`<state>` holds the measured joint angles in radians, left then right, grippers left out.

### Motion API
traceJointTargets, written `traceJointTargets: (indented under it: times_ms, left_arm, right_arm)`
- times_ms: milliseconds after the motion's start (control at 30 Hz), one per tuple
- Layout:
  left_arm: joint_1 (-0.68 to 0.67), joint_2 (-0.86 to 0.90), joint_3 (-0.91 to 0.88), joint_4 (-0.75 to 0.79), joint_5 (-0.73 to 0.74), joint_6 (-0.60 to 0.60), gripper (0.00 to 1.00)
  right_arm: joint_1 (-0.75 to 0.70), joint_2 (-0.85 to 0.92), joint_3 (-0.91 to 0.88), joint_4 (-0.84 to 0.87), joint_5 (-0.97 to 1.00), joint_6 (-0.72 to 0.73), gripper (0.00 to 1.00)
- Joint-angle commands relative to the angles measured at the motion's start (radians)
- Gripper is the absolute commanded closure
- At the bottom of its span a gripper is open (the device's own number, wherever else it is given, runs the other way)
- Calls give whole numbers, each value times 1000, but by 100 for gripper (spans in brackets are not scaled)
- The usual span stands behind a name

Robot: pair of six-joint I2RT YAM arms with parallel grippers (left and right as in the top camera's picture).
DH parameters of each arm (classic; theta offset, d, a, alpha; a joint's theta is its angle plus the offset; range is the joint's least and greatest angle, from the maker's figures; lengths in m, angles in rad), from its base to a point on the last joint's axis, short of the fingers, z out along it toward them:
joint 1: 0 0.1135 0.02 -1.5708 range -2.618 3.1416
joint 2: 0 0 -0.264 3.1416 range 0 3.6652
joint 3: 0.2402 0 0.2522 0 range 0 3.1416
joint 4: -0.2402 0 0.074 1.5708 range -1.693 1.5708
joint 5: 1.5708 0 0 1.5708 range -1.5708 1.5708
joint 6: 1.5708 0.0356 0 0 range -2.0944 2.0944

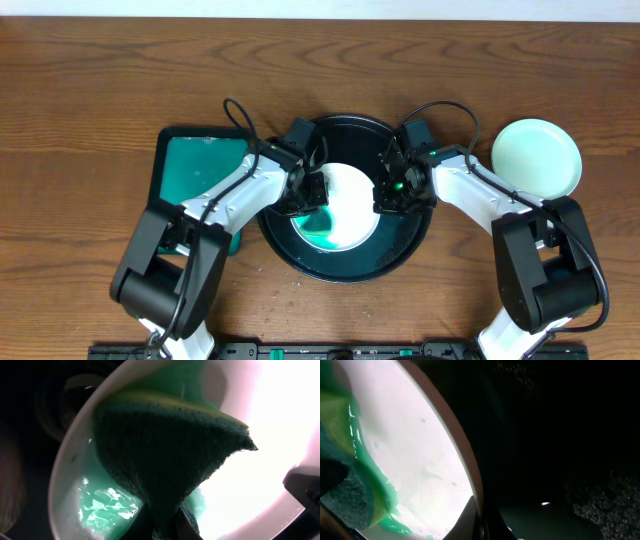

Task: Clean dirty plates on tray and stack at the side
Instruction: 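Carry the sponge with the left gripper to the held plate, then scrub the white plate with the sponge in the left gripper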

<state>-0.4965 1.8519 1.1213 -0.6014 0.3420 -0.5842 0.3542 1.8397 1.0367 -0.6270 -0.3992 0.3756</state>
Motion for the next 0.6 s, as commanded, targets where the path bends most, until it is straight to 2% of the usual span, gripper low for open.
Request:
traceJointTargets:
  times_ms: [0, 267, 500, 567]
  left_arm:
    - [-32, 98, -10, 12, -43, -23, 93]
    - [-192, 196, -10, 164, 161, -37, 93]
    - [-210, 196, -8, 256, 187, -84, 93]
    - [-187, 196, -8, 262, 135, -90, 93]
  right_arm:
    - [22, 6, -5, 6, -58, 6, 99]
    - [22, 6, -5, 2, -58, 6, 99]
    - [22, 6, -5, -15, -58, 6, 99]
    - [22, 6, -5, -20, -58, 6, 99]
